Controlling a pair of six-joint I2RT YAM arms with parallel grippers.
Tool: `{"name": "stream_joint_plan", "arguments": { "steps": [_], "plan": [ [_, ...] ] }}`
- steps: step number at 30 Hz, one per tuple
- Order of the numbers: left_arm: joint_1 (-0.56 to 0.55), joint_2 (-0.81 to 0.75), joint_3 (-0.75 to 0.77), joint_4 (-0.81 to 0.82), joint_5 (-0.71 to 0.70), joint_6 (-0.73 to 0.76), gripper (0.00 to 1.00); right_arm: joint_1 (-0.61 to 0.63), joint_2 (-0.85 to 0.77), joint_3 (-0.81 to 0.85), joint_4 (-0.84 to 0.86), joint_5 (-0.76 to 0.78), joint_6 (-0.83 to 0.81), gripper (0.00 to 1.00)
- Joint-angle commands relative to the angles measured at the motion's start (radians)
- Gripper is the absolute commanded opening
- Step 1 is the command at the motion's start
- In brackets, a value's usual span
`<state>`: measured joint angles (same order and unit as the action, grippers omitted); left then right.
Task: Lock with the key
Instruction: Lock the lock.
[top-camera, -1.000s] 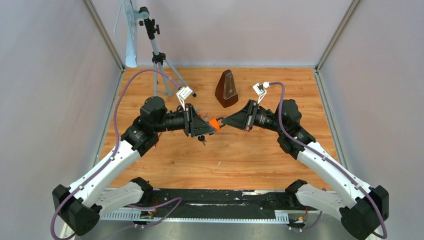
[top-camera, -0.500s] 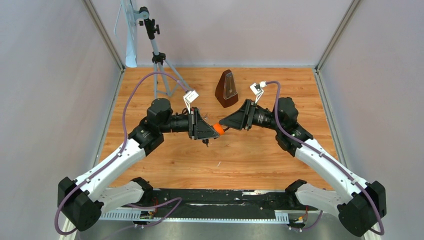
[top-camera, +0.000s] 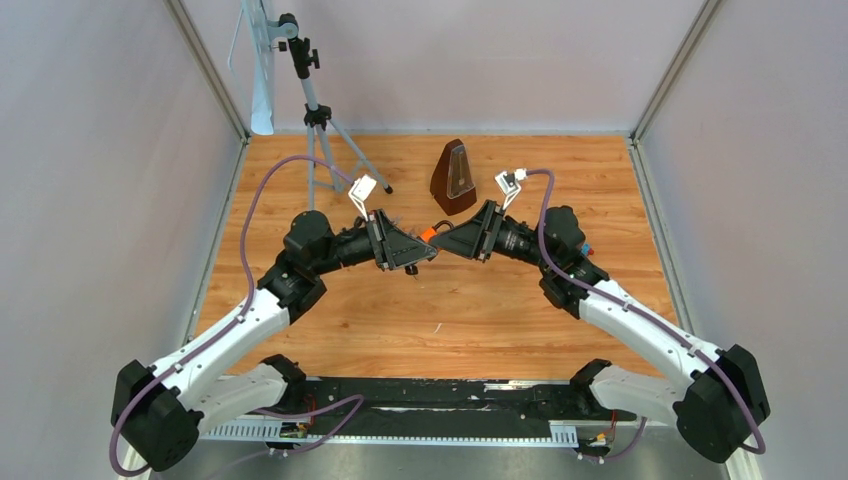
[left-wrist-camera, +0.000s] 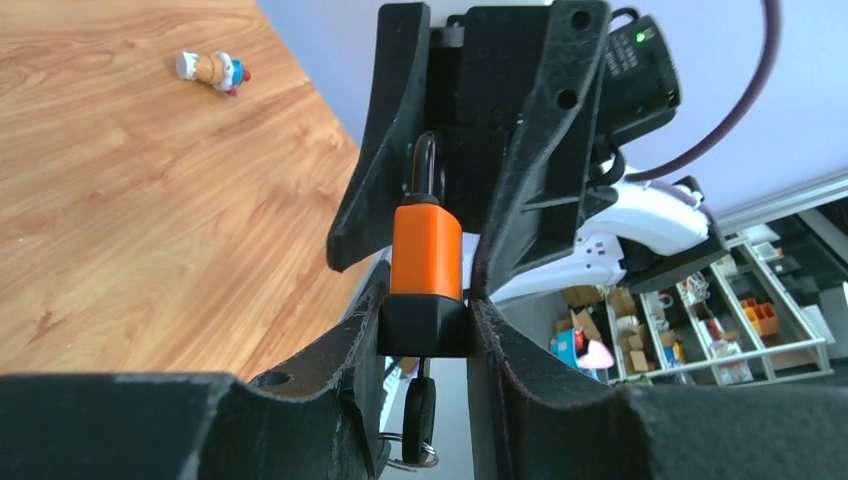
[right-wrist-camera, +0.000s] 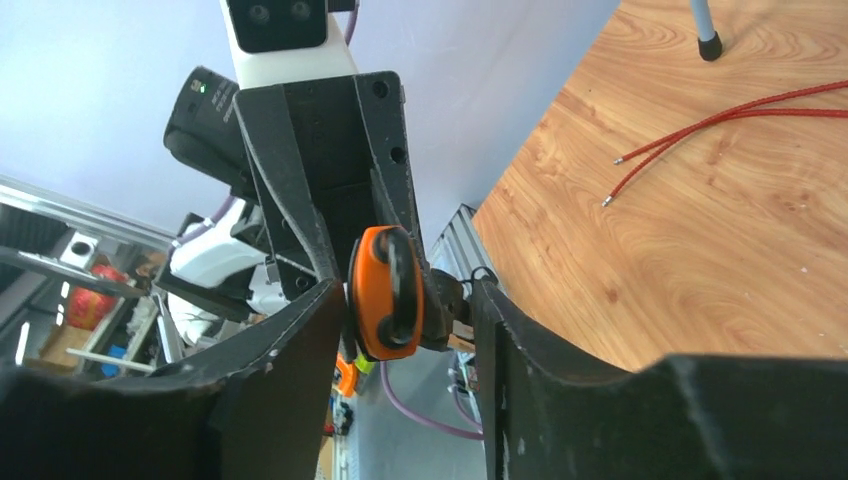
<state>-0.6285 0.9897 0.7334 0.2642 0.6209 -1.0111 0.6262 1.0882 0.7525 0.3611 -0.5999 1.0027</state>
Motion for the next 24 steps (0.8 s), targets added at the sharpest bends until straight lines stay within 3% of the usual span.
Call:
{"name": "stream_joint_plan", "arguments": {
  "steps": [1, 6, 14, 17, 19, 20, 22, 23, 24],
  "plan": [
    [-0.002, -0.045, -0.013, 0.188, -0.068, -0.086, 0.0, 0.024, 0.001, -0.012, 0.158, 0.101, 0.07, 0.47],
    [-0.003, -0.044, -0.043, 0.255, -0.075, -0.127, 0.0, 0.041, -0.001, -0.006, 0.133, 0.17, 0.075, 0.35],
    [-0.004, -0.024, -0.047, 0.282, -0.071, -0.148, 0.0, 0.057, 0.033, 0.006, 0.155, 0.163, 0.08, 0.33],
    [-0.003, -0.021, -0.048, 0.284, -0.071, -0.151, 0.0, 0.059, 0.049, 0.011, 0.173, 0.13, 0.093, 0.21],
    [-0.003, -0.021, -0.049, 0.281, -0.069, -0.151, 0.0, 0.059, 0.055, 0.013, 0.181, 0.116, 0.104, 0.07],
    [-0.003, -0.022, -0.049, 0.276, -0.068, -0.151, 0.03, 0.059, 0.053, 0.012, 0.18, 0.116, 0.109, 0.01],
    [-0.002, -0.026, -0.047, 0.256, -0.067, -0.142, 0.23, 0.058, 0.043, 0.011, 0.173, 0.129, 0.112, 0.0],
    [-0.002, -0.035, -0.047, 0.245, -0.068, -0.128, 0.44, 0.058, 0.035, 0.011, 0.16, 0.141, 0.107, 0.0],
    [-0.002, -0.041, -0.046, 0.217, -0.069, -0.119, 0.53, 0.058, 0.022, 0.013, 0.138, 0.156, 0.101, 0.0]
  ]
}}
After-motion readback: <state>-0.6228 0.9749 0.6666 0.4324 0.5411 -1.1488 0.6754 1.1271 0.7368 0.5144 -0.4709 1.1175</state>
